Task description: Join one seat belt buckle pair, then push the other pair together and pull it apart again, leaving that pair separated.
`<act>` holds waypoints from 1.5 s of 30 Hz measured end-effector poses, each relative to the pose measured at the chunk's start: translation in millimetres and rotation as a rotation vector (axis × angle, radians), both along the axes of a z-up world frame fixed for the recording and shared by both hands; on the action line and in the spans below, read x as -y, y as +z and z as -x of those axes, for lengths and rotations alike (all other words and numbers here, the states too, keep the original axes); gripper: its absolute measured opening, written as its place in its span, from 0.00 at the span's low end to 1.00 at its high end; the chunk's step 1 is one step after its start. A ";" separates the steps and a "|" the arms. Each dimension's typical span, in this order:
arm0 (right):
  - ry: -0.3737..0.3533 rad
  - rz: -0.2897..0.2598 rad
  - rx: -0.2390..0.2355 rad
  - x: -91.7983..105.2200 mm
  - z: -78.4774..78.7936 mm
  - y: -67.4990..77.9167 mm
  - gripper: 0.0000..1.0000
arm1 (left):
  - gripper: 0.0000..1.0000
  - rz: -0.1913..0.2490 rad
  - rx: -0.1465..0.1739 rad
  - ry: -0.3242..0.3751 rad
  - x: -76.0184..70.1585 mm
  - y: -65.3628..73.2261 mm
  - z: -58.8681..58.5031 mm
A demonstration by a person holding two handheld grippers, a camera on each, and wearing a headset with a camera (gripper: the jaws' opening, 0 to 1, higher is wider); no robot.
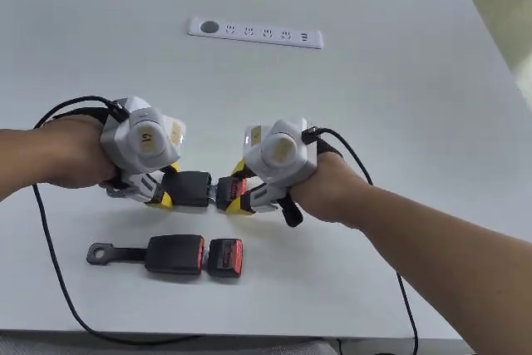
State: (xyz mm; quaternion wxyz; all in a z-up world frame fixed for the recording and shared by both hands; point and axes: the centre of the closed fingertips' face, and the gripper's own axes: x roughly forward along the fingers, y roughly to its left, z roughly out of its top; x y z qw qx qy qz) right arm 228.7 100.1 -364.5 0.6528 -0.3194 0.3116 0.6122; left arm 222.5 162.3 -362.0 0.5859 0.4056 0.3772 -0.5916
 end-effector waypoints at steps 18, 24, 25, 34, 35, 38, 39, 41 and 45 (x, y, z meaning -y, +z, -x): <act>-0.004 0.006 -0.001 0.5 0.1 0.0 0.30 | 0.30 -0.007 0.002 0.003 -0.7 2.1 0.5; -0.006 0.001 0.001 1.5 0.2 0.0 0.30 | 0.30 0.008 0.003 0.012 -1.4 2.2 0.2; -0.006 0.000 0.001 1.4 0.0 -0.1 0.31 | 0.30 0.010 0.003 0.013 -1.4 2.1 0.2; -0.005 0.005 -0.001 9.5 0.0 -0.4 0.31 | 0.31 0.012 -0.003 0.019 -1.4 0.8 -0.4; -0.006 0.009 -0.001 10.9 -0.2 -0.5 0.31 | 0.31 0.013 -0.003 0.023 -1.6 0.7 -0.6; -0.016 0.008 -0.003 17.4 -0.6 -0.3 0.31 | 0.31 0.019 -0.003 0.023 -1.6 0.4 -0.7; -0.015 0.004 -0.003 18.9 0.0 -0.6 0.31 | 0.31 0.021 -0.002 0.022 -1.4 0.2 -0.6; -0.018 -0.003 -0.002 17.9 0.3 -1.2 0.32 | 0.31 0.017 0.001 0.013 -0.9 0.0 -0.2; -0.014 -0.003 0.002 18.3 1.6 -0.3 0.32 | 0.31 0.010 0.001 0.009 -0.6 -0.7 -0.2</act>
